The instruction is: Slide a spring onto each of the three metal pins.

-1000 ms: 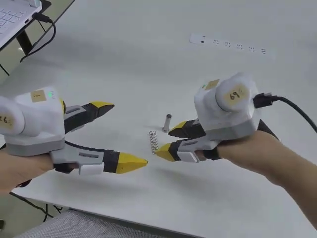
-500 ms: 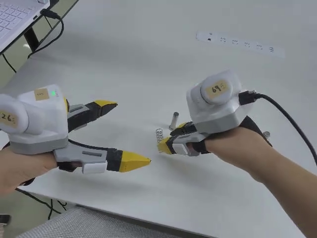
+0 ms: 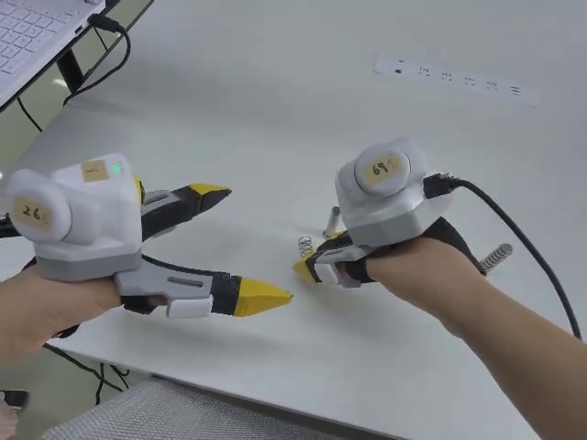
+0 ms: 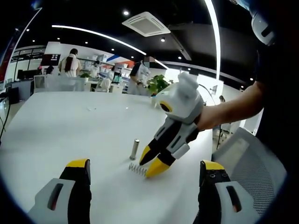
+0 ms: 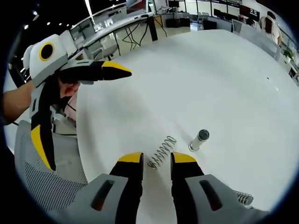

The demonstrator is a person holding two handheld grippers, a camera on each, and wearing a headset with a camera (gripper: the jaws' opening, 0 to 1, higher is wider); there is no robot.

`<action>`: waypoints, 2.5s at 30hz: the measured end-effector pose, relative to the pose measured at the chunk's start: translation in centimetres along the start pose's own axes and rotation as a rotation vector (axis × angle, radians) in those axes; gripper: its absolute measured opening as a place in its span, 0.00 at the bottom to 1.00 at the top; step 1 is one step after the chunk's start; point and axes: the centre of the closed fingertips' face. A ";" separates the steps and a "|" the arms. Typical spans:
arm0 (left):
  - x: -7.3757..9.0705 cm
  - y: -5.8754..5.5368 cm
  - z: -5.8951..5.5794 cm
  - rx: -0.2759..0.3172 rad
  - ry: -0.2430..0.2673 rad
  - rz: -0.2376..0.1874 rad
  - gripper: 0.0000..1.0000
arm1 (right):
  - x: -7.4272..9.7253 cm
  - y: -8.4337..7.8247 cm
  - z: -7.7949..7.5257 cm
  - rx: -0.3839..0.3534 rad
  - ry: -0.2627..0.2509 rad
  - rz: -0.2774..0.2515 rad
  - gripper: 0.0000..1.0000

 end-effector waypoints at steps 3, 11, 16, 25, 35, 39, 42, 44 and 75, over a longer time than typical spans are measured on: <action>0.0 0.0 0.0 0.002 0.001 -0.001 0.94 | -0.1 -0.1 -0.2 0.005 -0.010 0.002 0.20; -0.2 -0.2 0.1 0.001 -0.001 0.007 0.94 | -0.4 -0.8 -0.8 0.031 -0.023 0.031 0.14; -0.5 -0.2 0.1 -0.004 -0.008 0.011 0.94 | -0.5 -0.9 -1.1 0.070 -0.037 0.031 0.08; -0.6 -0.2 0.0 -0.005 -0.015 0.015 0.93 | -0.5 -0.7 -1.2 0.148 -0.042 0.036 0.07; -0.8 -0.3 -0.4 -0.007 -0.026 0.022 0.93 | 0.9 -1.2 -0.7 0.144 -0.019 0.019 0.07; -1.2 -0.4 -0.8 -0.010 -0.038 0.026 0.93 | 1.7 -1.6 -0.8 0.157 -0.013 0.019 0.07; -1.3 -0.4 -0.9 -0.009 -0.046 0.026 0.92 | 2.5 -1.9 -0.7 0.163 -0.001 0.015 0.07; -1.5 -0.4 -1.1 -0.010 -0.053 0.030 0.92 | 2.9 -2.0 -0.6 0.185 0.009 0.010 0.07; -3.9 -0.6 -4.6 -0.057 -0.235 0.073 0.47 | 6.4 -2.7 0.8 0.551 0.080 -0.003 0.07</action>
Point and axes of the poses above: the centre of the closed fingertips' face, and the gripper's own axes: x roughly backward along the fingers, z roughly to its left, y roughly out of its top, and after that the axes turned 5 degrees about -x, right-handed
